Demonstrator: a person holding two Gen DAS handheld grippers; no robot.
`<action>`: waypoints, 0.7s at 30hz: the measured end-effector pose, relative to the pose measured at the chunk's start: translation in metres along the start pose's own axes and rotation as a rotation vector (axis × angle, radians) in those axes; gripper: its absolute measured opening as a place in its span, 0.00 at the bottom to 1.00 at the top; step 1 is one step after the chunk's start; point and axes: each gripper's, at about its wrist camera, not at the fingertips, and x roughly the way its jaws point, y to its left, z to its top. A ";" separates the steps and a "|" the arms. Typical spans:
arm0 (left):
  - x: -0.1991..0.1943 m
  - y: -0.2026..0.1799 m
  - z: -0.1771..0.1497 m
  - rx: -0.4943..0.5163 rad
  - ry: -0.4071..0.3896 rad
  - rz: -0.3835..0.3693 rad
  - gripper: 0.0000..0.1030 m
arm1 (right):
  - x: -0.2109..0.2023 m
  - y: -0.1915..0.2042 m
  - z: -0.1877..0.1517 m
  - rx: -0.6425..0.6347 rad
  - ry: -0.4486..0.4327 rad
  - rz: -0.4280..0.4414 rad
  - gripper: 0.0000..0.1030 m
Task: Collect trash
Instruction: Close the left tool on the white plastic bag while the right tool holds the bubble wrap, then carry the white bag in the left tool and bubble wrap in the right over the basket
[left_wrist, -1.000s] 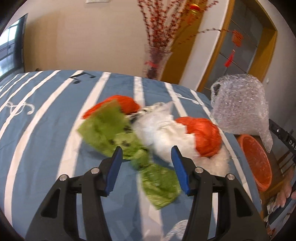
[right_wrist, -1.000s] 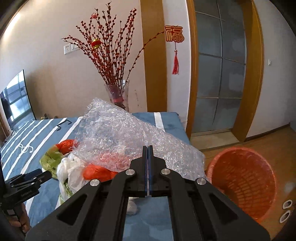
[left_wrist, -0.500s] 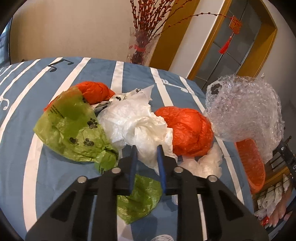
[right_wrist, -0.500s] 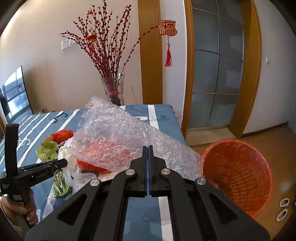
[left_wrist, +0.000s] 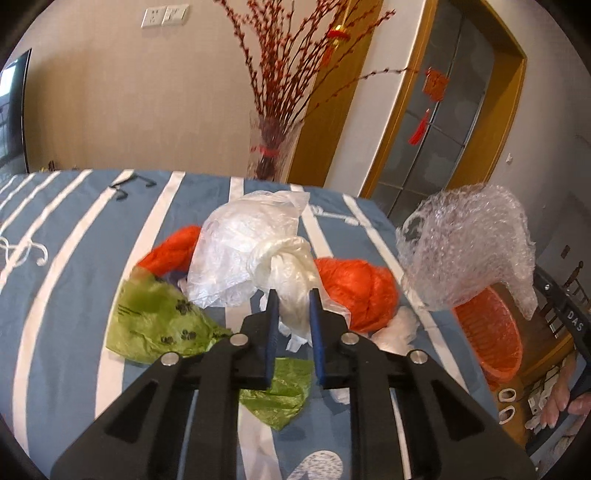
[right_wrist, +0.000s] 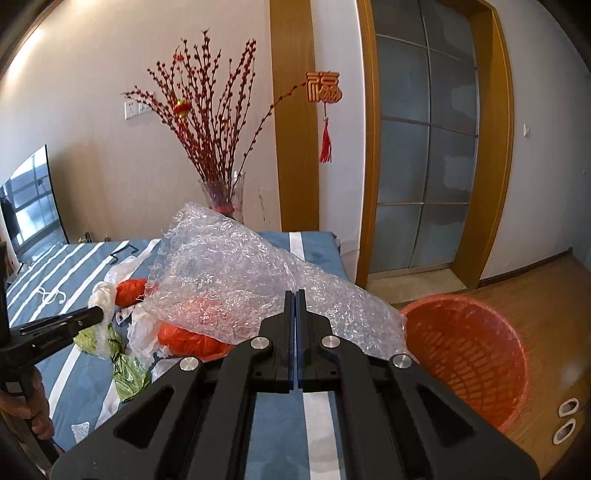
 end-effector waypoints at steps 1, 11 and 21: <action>-0.004 -0.003 0.001 0.007 -0.007 -0.002 0.16 | -0.002 -0.001 0.001 0.002 -0.005 -0.001 0.01; -0.018 -0.056 0.007 0.092 -0.035 -0.063 0.16 | -0.027 -0.029 0.006 0.033 -0.053 -0.044 0.01; -0.005 -0.118 0.005 0.167 -0.016 -0.153 0.16 | -0.047 -0.080 0.003 0.092 -0.081 -0.132 0.01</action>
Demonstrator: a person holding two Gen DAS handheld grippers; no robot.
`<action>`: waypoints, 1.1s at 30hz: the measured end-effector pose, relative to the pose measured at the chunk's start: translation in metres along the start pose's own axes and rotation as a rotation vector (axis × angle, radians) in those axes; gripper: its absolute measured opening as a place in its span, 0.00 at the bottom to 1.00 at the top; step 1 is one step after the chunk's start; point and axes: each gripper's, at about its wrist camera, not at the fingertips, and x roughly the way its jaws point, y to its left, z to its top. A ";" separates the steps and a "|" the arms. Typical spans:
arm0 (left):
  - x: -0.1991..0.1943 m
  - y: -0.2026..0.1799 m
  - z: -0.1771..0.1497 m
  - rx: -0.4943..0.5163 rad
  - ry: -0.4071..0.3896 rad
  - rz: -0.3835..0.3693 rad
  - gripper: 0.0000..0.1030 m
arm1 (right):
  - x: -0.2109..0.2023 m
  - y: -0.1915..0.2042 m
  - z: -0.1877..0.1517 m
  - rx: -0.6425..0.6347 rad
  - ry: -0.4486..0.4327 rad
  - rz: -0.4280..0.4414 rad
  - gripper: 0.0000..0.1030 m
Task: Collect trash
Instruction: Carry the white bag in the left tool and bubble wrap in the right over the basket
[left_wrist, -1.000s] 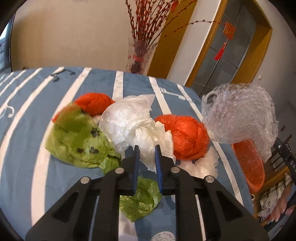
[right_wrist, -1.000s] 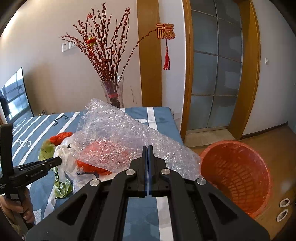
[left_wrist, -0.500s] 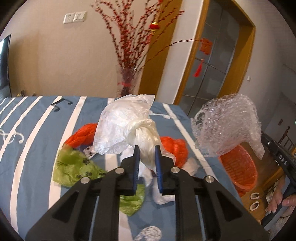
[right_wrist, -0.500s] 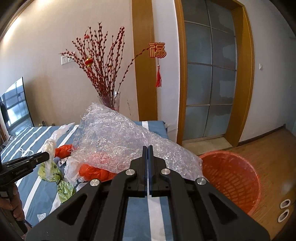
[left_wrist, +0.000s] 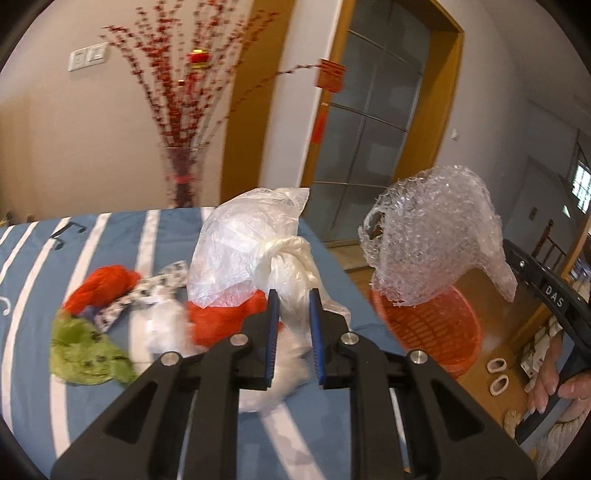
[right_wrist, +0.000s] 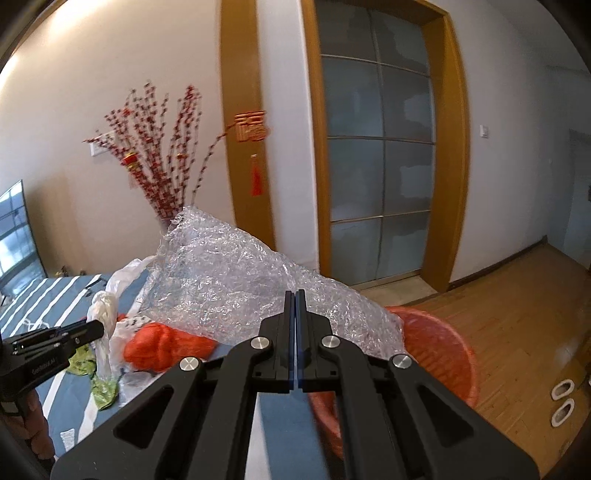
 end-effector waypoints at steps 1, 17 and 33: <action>0.004 -0.006 0.000 0.007 0.003 -0.010 0.16 | -0.001 -0.006 0.000 0.004 -0.002 -0.013 0.01; 0.068 -0.099 -0.008 0.101 0.076 -0.157 0.16 | -0.001 -0.084 -0.007 0.090 0.001 -0.148 0.01; 0.114 -0.161 -0.020 0.157 0.127 -0.230 0.17 | 0.015 -0.126 -0.016 0.152 0.023 -0.208 0.01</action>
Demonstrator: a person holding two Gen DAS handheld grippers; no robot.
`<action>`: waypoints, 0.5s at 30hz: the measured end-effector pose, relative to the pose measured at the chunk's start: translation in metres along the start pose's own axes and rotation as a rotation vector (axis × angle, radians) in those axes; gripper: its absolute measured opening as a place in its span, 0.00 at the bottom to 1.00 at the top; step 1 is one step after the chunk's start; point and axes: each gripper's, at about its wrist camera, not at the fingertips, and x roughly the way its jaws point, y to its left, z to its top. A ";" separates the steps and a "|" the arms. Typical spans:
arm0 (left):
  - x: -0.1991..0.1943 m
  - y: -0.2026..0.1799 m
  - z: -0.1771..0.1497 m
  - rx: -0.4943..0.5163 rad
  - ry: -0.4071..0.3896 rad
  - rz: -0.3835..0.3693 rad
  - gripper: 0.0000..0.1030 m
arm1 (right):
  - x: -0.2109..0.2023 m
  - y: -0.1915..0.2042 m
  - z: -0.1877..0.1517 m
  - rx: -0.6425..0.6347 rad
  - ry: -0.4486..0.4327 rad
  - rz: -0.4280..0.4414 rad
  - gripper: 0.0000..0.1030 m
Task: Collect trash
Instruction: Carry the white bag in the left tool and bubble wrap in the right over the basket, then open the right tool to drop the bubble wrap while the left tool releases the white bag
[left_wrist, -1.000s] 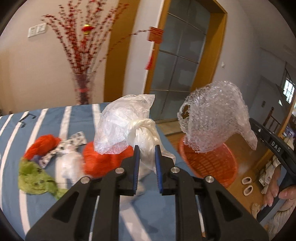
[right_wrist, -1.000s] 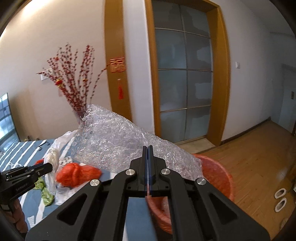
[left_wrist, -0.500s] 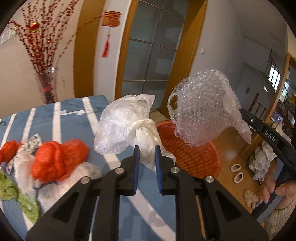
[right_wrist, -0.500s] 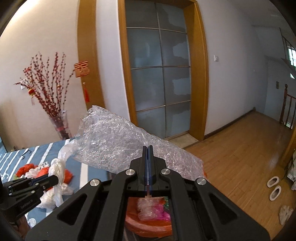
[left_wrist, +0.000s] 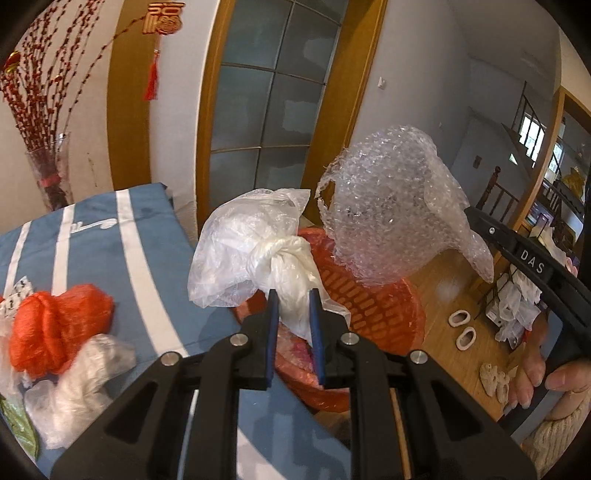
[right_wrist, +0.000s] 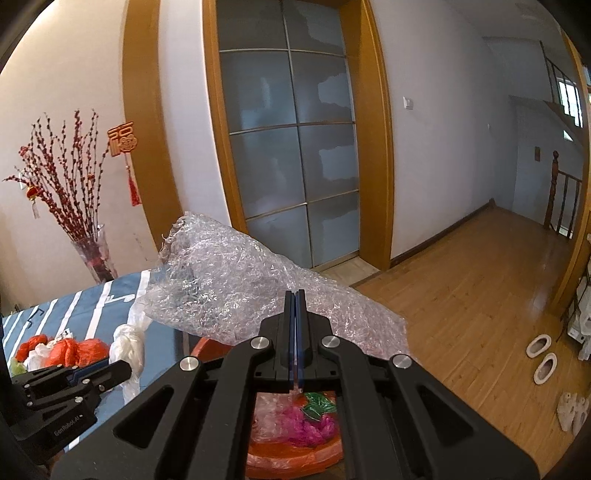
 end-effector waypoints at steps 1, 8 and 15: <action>0.003 0.000 0.000 0.002 0.003 -0.004 0.17 | 0.002 -0.002 0.000 0.005 0.002 -0.002 0.01; 0.023 -0.010 0.000 0.013 0.027 -0.022 0.17 | 0.014 -0.014 -0.004 0.035 0.023 0.000 0.01; 0.043 -0.014 -0.003 0.010 0.061 -0.023 0.20 | 0.024 -0.024 -0.009 0.079 0.051 0.022 0.01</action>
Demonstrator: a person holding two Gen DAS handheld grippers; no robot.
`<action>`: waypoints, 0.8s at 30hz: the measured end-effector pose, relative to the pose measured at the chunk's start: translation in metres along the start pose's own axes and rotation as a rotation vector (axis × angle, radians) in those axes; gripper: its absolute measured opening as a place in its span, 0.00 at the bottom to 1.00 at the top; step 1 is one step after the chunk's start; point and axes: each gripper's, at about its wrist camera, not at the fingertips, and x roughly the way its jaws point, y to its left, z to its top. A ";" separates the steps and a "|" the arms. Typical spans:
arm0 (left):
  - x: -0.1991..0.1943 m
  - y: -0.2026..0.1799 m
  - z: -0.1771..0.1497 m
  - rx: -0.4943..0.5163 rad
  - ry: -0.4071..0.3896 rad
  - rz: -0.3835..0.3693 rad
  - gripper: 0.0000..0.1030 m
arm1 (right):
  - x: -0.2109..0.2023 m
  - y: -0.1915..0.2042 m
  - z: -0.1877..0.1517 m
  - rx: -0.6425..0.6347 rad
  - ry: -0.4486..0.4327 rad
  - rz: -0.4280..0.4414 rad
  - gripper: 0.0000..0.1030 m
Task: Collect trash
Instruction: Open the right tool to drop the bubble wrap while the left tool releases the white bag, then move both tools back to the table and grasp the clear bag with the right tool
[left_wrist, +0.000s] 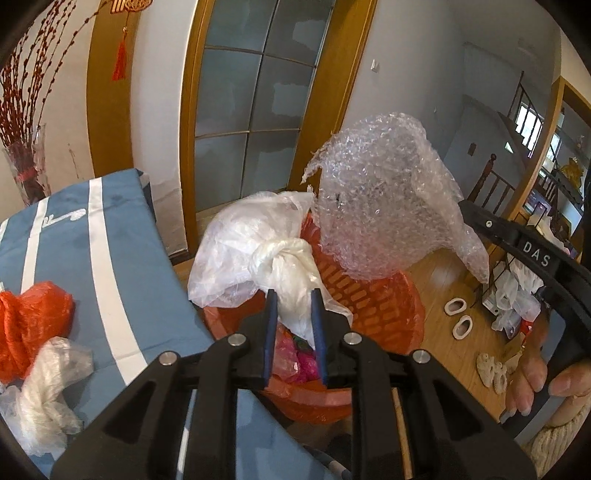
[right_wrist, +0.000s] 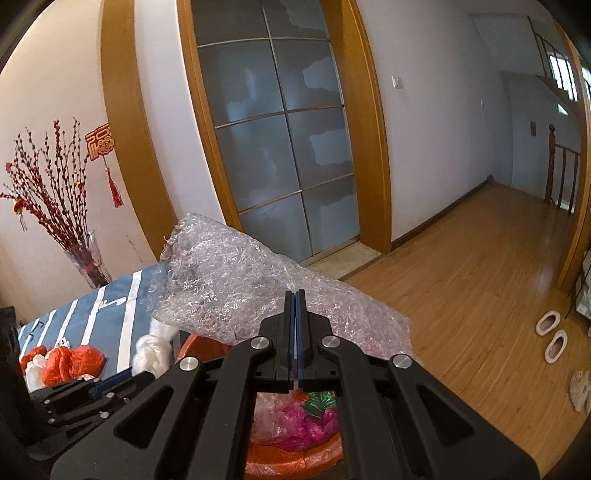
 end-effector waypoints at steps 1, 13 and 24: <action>0.002 0.001 0.000 -0.001 0.003 0.002 0.20 | 0.001 -0.001 -0.001 0.004 0.004 0.004 0.01; -0.007 0.036 -0.013 -0.042 0.016 0.091 0.46 | -0.007 -0.009 -0.006 0.010 0.003 -0.039 0.48; -0.051 0.075 -0.030 -0.076 -0.019 0.187 0.55 | -0.017 0.018 -0.011 -0.037 0.011 -0.011 0.48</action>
